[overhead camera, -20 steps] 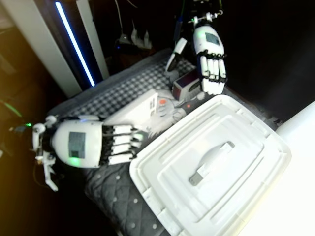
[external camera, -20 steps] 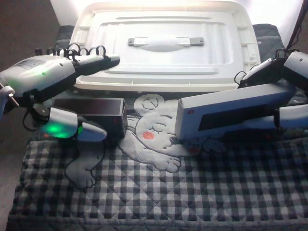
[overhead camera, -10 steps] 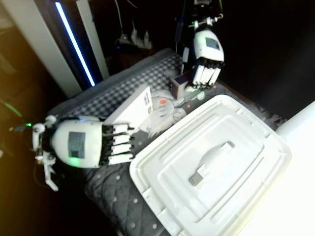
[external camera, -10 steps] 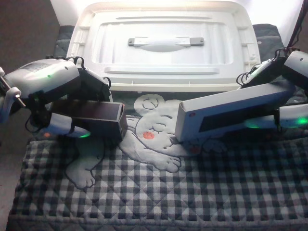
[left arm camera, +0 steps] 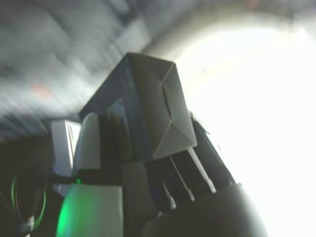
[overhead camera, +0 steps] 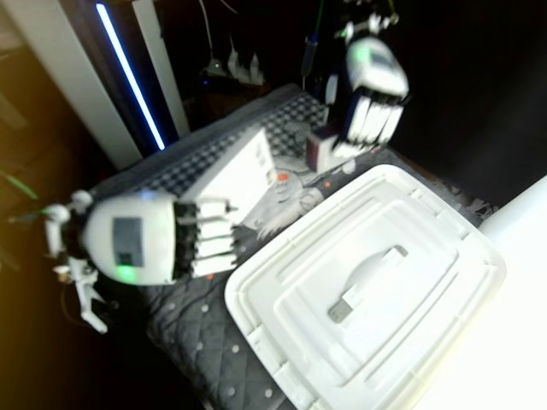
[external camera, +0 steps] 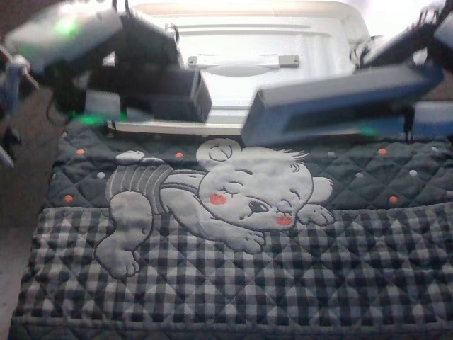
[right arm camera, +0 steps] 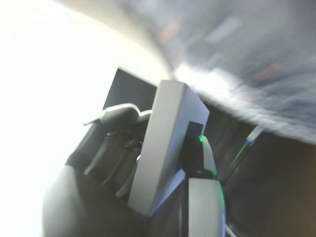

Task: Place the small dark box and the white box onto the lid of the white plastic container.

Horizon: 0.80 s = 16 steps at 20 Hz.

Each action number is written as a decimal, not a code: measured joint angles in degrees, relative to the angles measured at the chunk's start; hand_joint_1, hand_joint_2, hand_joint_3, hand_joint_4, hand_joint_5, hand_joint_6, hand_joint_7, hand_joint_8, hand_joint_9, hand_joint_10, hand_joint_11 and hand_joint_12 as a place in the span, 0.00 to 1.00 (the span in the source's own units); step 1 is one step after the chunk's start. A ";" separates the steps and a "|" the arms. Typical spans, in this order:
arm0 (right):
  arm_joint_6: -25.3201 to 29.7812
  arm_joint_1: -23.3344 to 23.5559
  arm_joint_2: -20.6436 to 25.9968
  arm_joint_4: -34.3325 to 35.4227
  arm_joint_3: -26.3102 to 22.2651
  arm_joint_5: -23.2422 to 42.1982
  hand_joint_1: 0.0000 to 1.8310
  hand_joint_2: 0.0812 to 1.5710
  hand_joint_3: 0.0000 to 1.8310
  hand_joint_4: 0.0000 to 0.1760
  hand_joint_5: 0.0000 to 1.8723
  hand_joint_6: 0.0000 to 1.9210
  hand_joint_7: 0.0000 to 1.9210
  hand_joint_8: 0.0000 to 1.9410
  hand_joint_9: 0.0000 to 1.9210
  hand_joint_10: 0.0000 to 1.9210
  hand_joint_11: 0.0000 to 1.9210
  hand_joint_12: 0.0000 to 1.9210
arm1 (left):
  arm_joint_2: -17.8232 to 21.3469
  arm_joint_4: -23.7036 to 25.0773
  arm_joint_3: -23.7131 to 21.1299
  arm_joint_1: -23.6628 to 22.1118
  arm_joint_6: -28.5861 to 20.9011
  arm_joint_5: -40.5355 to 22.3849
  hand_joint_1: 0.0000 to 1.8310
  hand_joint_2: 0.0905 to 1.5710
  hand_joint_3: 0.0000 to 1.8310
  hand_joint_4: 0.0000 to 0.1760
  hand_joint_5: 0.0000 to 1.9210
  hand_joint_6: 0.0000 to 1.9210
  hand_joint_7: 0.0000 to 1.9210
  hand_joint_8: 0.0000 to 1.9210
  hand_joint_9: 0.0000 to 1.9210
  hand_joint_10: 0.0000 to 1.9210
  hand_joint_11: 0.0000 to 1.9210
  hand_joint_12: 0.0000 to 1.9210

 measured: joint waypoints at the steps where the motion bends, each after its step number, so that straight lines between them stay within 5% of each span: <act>1: -2.03 1.88 0.50 -0.22 0.09 -0.11 0.71 0.65 0.00 0.00 0.59 0.28 0.61 0.48 0.65 0.61 0.60 0.81 | -1.27 1.09 1.99 -3.72 0.13 1.29 0.76 0.66 0.00 0.00 0.47 0.50 0.56 0.40 0.58 0.53 0.42 0.65; 3: -5.22 4.81 0.70 -1.66 1.22 -0.42 0.70 0.63 0.00 0.00 0.58 0.43 0.70 0.21 0.67 0.42 0.58 0.70 | -3.23 1.97 4.46 -8.50 1.70 3.56 0.76 0.67 0.00 0.00 0.49 0.44 0.55 0.44 0.56 0.58 0.41 0.70; 4: -8.02 7.06 0.57 -1.95 2.03 -1.60 0.75 0.64 0.00 0.00 0.55 0.44 0.69 0.14 0.60 0.51 0.53 0.71 | -4.31 1.95 5.64 -11.52 4.55 5.42 0.76 0.67 0.00 0.00 0.46 0.50 0.54 0.43 0.58 0.55 0.45 0.68; 5: -8.41 9.14 -0.31 -2.12 4.33 -3.41 0.76 0.64 0.00 0.00 0.55 0.42 0.66 0.18 0.59 0.52 0.52 0.69 | -5.66 1.77 6.75 -14.75 8.72 8.87 0.75 0.68 0.00 0.00 0.46 0.50 0.52 0.46 0.56 0.58 0.46 0.72; 6: -8.44 10.78 -1.70 -1.60 6.71 -5.79 0.77 0.64 0.00 0.00 0.57 0.34 0.59 0.35 0.61 0.48 0.52 0.62 | -7.39 1.20 8.39 -17.51 11.78 11.78 0.70 0.69 0.00 0.00 0.48 0.48 0.53 0.54 0.53 0.55 0.44 0.79; 7: -8.68 12.11 -2.80 -1.38 8.44 -8.57 0.76 0.68 0.00 0.00 0.52 0.35 0.50 0.55 0.54 0.58 0.47 0.64 | -8.87 -0.04 9.75 -19.34 14.21 13.51 0.68 0.70 0.00 0.00 0.48 0.48 0.51 0.59 0.48 0.52 0.38 0.82; 8: -8.50 13.90 -4.96 -1.60 11.61 -12.94 0.76 0.70 0.00 0.00 0.50 0.39 0.47 0.61 0.51 0.62 0.43 0.64 | -11.17 -0.44 12.48 -21.53 15.76 16.41 0.68 0.72 0.00 0.00 0.47 0.46 0.48 0.68 0.43 0.63 0.33 0.91; 9: -6.27 14.73 -7.37 -1.70 14.99 -16.02 0.75 0.72 0.00 0.00 0.46 0.44 0.43 0.67 0.47 0.68 0.39 0.64 | -13.16 -0.98 14.91 -22.95 16.74 18.91 0.67 0.75 0.00 0.00 0.42 0.51 0.43 0.77 0.46 0.76 0.45 0.95; 10: -5.07 14.95 -8.55 -1.77 16.65 -17.73 0.74 0.73 0.00 0.00 0.45 0.54 0.43 0.64 0.42 0.72 0.31 0.64 | -14.32 -3.69 15.89 -23.69 20.44 20.44 0.70 0.73 0.00 0.00 0.31 0.28 0.26 0.40 0.26 0.47 0.17 0.78; 11: -4.74 15.12 -9.20 -2.01 17.46 -20.20 0.70 0.71 0.00 0.00 0.36 0.27 0.30 0.32 0.28 0.43 0.19 0.62 | -15.34 -8.44 16.39 -24.46 26.25 22.67 0.67 0.72 0.00 0.01 0.22 0.12 0.18 0.13 0.15 0.21 0.03 0.58; 12: -4.70 15.23 -9.49 -3.17 17.79 -22.58 0.63 0.69 0.00 0.06 0.17 0.08 0.13 0.10 0.08 0.15 0.04 0.33 | -16.13 -12.22 16.61 -24.98 32.24 24.79 0.68 0.66 0.00 0.63 0.11 0.03 0.04 0.03 0.03 0.04 0.01 0.12; 13: -4.68 15.23 -9.70 -3.54 17.77 -23.54 0.60 0.66 0.00 0.67 0.04 0.02 0.03 0.02 0.02 0.03 0.01 0.10 | -16.17 -12.79 16.48 -25.27 33.24 25.35 0.65 0.63 0.00 0.93 0.02 0.01 0.01 0.00 0.01 0.01 0.00 0.02; 14: -4.61 15.23 -9.79 -3.34 17.77 -23.82 0.59 0.65 0.00 0.93 0.01 0.00 0.00 0.00 0.00 0.01 0.00 0.02 | -16.13 -13.03 16.00 -25.51 33.44 25.53 0.64 0.62 0.00 0.99 0.00 0.00 0.00 0.00 0.00 0.00 0.00 0.00; 16: -4.59 15.74 -9.77 -2.62 17.86 -23.71 0.58 0.63 0.00 1.00 0.00 0.00 0.00 0.00 0.00 0.00 0.00 0.00 | -16.00 -12.92 14.82 -25.79 34.18 24.63 0.62 0.60 0.00 1.00 0.00 0.00 0.00 0.00 0.00 0.00 0.00 0.00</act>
